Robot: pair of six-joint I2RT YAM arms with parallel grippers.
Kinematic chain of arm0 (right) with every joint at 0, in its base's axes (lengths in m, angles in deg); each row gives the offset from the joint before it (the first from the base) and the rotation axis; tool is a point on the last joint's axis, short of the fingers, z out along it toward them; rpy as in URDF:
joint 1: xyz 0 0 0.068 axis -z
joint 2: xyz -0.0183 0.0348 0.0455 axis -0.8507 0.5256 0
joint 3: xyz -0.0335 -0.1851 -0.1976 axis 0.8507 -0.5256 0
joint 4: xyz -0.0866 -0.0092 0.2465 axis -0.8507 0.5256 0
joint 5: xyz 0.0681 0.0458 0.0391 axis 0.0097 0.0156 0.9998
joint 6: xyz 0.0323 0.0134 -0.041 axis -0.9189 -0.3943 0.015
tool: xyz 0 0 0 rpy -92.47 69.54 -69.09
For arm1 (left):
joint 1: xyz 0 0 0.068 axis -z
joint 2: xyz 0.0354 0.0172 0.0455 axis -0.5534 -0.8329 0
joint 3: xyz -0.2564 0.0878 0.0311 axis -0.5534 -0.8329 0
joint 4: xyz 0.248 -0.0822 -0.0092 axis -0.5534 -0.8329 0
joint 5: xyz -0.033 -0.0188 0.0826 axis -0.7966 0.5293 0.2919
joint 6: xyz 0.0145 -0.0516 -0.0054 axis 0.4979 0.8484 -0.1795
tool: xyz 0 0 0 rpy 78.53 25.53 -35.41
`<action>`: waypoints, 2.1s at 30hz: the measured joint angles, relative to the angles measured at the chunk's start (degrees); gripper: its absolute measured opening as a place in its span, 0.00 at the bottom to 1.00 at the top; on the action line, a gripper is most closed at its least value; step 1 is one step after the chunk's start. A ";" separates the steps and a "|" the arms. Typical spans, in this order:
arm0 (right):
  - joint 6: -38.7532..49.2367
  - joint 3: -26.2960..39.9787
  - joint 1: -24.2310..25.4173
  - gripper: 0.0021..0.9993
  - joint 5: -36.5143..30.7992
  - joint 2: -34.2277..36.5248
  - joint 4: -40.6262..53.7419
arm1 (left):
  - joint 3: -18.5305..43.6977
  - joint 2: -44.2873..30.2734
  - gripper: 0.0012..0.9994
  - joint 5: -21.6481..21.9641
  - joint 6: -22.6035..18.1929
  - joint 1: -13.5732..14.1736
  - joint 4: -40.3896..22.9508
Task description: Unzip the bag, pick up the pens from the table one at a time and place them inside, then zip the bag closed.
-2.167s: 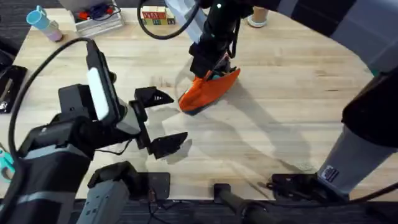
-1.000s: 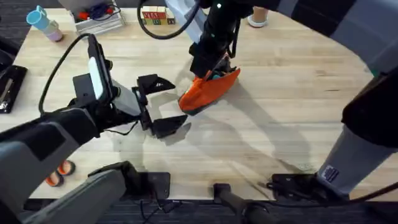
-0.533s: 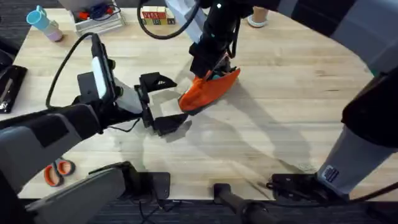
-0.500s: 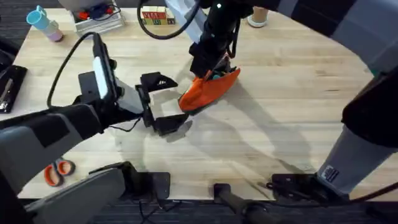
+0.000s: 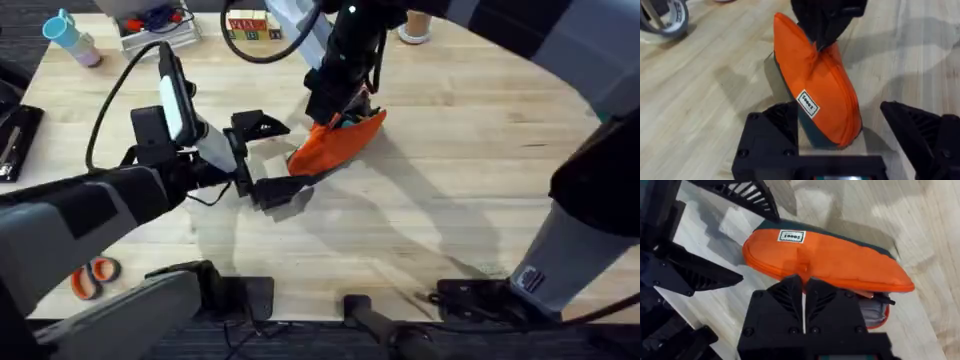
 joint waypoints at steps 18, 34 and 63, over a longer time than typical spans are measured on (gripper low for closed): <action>0.00 -0.02 0.00 0.03 0.00 0.00 0.00 | 0.00 0.00 0.99 2.17 5.13 2.36 0.04; 0.00 -0.02 0.00 0.03 0.00 0.00 0.00 | 0.00 0.00 0.98 2.39 5.46 4.17 0.44; -0.02 -0.01 1.31 0.03 0.04 0.00 0.17 | 0.00 0.00 0.04 3.24 5.74 4.11 0.85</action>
